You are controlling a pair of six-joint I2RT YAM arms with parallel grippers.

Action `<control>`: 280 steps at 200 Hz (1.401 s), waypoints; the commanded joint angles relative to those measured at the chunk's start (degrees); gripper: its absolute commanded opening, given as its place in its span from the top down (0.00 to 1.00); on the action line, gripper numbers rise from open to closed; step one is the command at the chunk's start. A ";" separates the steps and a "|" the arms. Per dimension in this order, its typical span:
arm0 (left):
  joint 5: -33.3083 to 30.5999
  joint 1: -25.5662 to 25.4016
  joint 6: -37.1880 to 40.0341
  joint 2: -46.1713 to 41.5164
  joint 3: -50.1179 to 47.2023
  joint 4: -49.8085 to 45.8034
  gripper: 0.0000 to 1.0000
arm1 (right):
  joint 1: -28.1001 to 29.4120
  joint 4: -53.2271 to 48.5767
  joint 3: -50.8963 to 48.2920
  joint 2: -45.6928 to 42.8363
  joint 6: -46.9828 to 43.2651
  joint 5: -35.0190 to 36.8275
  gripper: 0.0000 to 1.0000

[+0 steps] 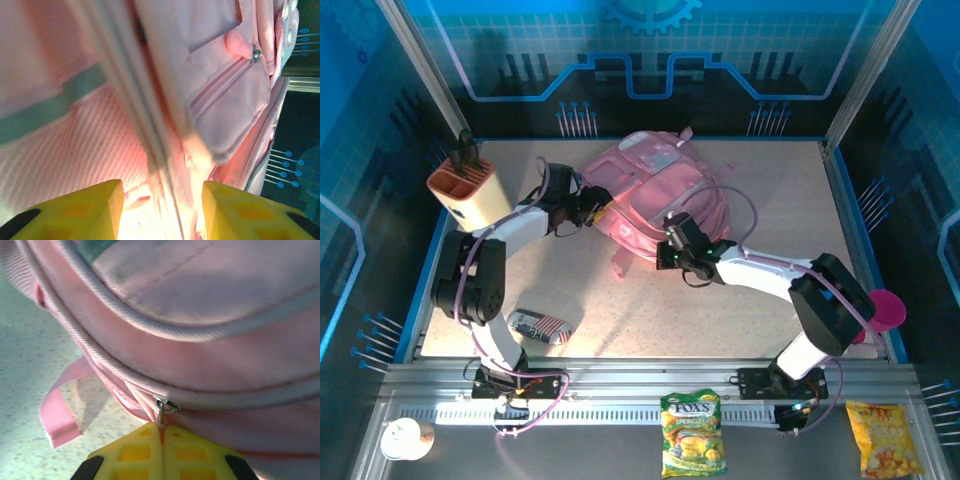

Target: Pack books, pencil case, and school supplies into a backpack

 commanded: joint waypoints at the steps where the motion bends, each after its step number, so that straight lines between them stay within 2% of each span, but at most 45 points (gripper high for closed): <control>1: -2.08 1.21 -3.06 -5.61 -4.56 3.03 0.51 | 1.81 3.08 4.62 2.92 1.06 -4.58 1.00; 44: 1.60 0.71 -10.87 -9.75 -12.75 11.83 0.49 | 3.49 3.63 9.55 6.89 0.83 -7.16 1.00; 73: 3.30 -1.78 -13.61 -8.97 -14.32 14.85 0.55 | 4.00 3.75 10.33 7.54 0.63 -7.79 1.00; 133: 1.74 -4.73 -15.27 -5.02 -13.31 15.97 0.66 | 4.12 3.75 9.98 7.03 0.98 -7.70 1.00; 190: -0.54 -5.99 -15.47 -4.16 -12.70 14.41 0.65 | 4.16 3.57 9.89 6.98 1.03 -7.24 1.00; 226: -4.21 -6.26 -15.13 -5.43 -13.41 11.87 0.65 | 4.16 3.30 9.69 6.77 1.07 -6.47 1.00; 262: -0.76 -6.31 -15.59 -3.31 -12.27 15.13 0.66 | 4.16 2.77 9.59 6.63 0.81 -6.09 1.00; 280: -0.14 -6.26 -15.54 -2.39 -11.00 15.58 0.74 | 4.16 0.00 9.95 6.45 0.78 -3.46 1.00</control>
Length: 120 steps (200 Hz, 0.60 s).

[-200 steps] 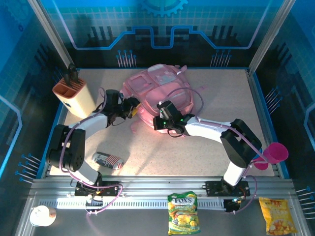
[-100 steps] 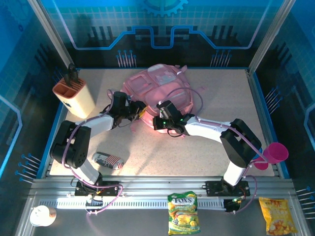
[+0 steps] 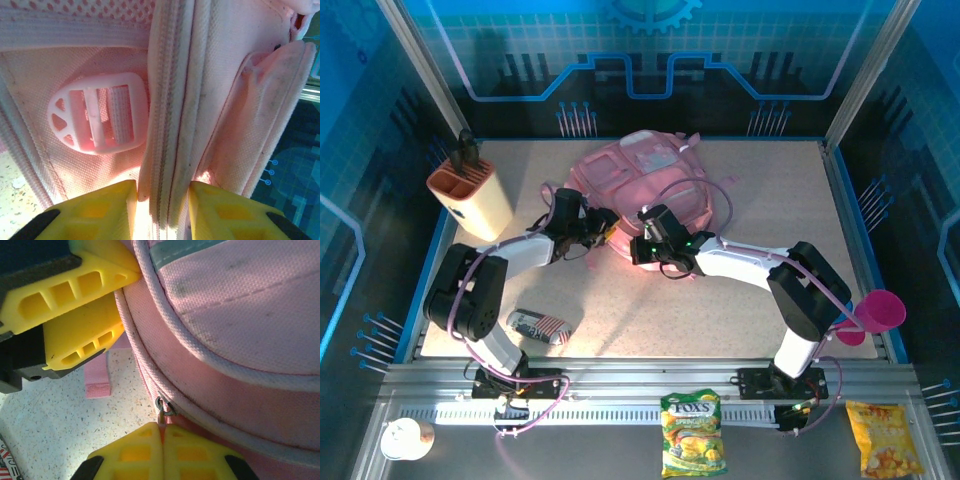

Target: Pack books, pencil case, and school supplies into a backpack

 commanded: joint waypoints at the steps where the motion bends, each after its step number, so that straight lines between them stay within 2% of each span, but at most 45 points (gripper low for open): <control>1: 1.74 -0.16 -0.56 1.75 2.31 1.65 0.75 | 0.99 -2.03 1.42 -0.48 -0.04 2.48 1.00; 26: 0.63 0.01 0.87 1.51 3.66 0.03 0.88 | 0.91 -8.93 1.22 -2.18 -1.30 10.84 1.00; 64: -0.15 1.19 3.11 0.76 4.16 -2.21 0.99 | -1.40 -12.77 -4.08 -8.74 -5.48 19.79 1.00; 95: 1.02 1.64 3.17 1.05 4.11 -1.98 1.00 | -6.24 -12.96 -5.82 -10.63 -6.72 17.97 0.98; 120: 1.68 1.68 3.21 1.06 4.07 -1.85 1.00 | -8.35 -11.10 -4.84 -9.29 -9.28 12.85 0.93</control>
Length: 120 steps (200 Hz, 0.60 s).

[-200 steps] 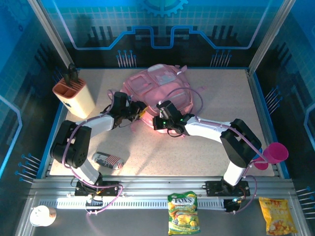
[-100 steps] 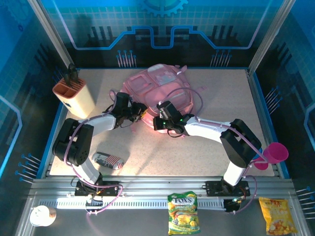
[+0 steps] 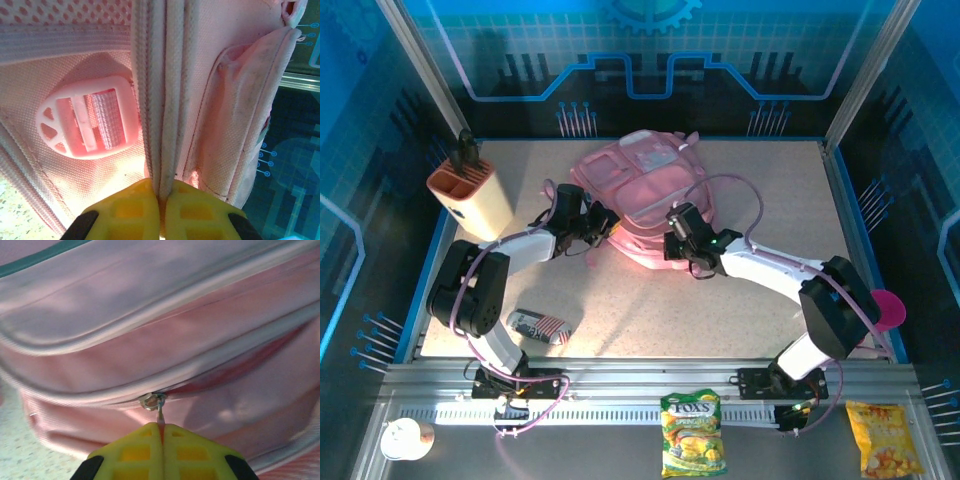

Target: Pack books, pencil case, and school supplies into a backpack

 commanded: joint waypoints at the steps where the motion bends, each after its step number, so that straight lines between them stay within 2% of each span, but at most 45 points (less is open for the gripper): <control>1: 0.05 1.44 1.51 -0.14 1.45 -0.67 1.00 | -2.22 -0.45 0.23 0.45 -3.47 -1.23 0.93; 36: 1.46 1.55 2.00 0.01 1.98 -0.87 1.00 | -3.22 1.00 2.61 4.16 -6.74 -8.73 0.84; 68: 2.04 1.70 2.22 0.12 2.01 -1.00 1.00 | -3.24 0.77 3.65 6.33 -6.82 -8.89 0.81; 76: 2.09 1.68 2.23 0.13 2.03 -1.06 1.00 | -3.26 0.89 3.66 6.42 -6.59 -8.39 0.82; 93: 2.19 1.92 2.60 0.03 2.13 -1.39 1.00 | -3.74 0.26 3.91 6.04 -5.82 -6.58 0.91; 120: 1.95 2.57 3.38 -0.53 2.15 -2.38 1.00 | -5.66 -2.69 4.35 4.44 -4.11 0.17 0.96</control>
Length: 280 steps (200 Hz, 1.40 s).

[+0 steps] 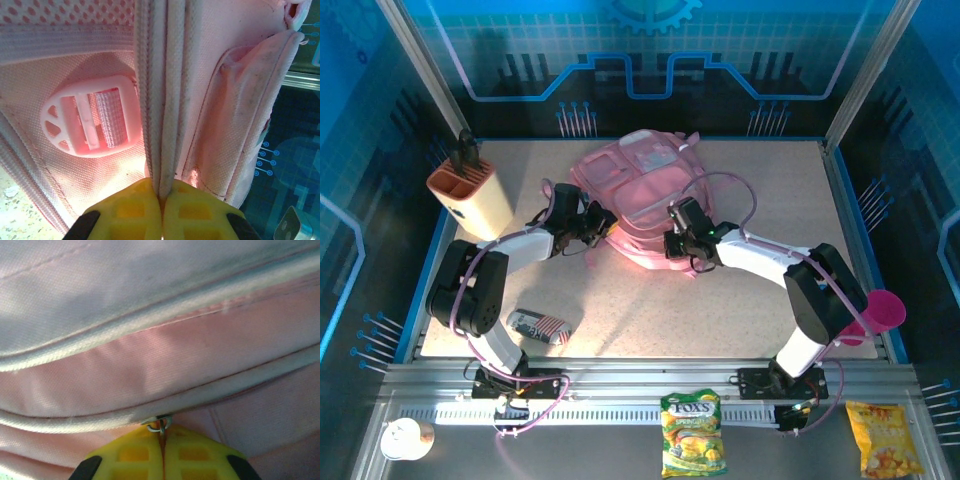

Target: Pack books, pencil case, and school supplies into a backpack

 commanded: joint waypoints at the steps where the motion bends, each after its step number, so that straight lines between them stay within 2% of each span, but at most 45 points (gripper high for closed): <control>1: 0.60 1.46 1.89 -0.55 2.08 -1.36 1.00 | -2.52 -3.13 1.77 -1.42 1.39 6.78 0.96; 25: 0.15 1.78 3.12 -0.91 2.29 -2.13 1.00 | -5.31 -7.83 2.41 -2.43 4.37 13.63 1.00; 37: 0.99 1.77 3.85 -0.09 3.12 -2.32 1.00 | -5.95 -9.31 3.28 -2.42 4.85 14.25 1.00; 63: 3.51 1.78 5.41 3.17 6.29 -3.48 1.00 | -3.74 -10.64 5.02 -3.44 4.20 14.36 1.00; 84: 2.92 1.94 8.78 4.75 9.97 -7.05 0.96 | -0.92 -10.11 4.19 -6.83 3.80 15.59 1.00; 106: 1.20 2.79 11.75 5.48 13.18 -11.07 0.92 | 0.93 -7.44 2.47 -10.64 3.12 11.46 1.00; 142: -2.33 5.58 11.76 2.30 11.88 -12.65 0.62 | 3.52 -3.03 2.61 -11.65 3.38 1.71 1.00; 166: -5.08 7.50 11.06 -2.80 7.72 -13.31 0.53 | 5.71 -1.05 5.17 -8.13 4.29 -2.08 1.00; 206: -10.07 8.83 13.32 -13.26 2.29 -21.12 0.46 | 8.87 1.68 10.63 -1.53 4.66 -6.62 1.00; 227: -8.27 8.76 12.98 -17.08 0.36 -23.33 0.45 | 9.98 2.78 12.87 1.12 4.84 -9.19 1.00; 257: -3.20 7.38 6.51 -19.44 -3.13 -20.57 0.44 | 11.28 3.26 15.27 4.18 4.99 -11.28 1.00; 280: -0.63 5.38 -0.93 -19.45 -6.43 -13.46 0.45 | 11.63 3.39 15.92 5.22 5.18 -11.87 1.00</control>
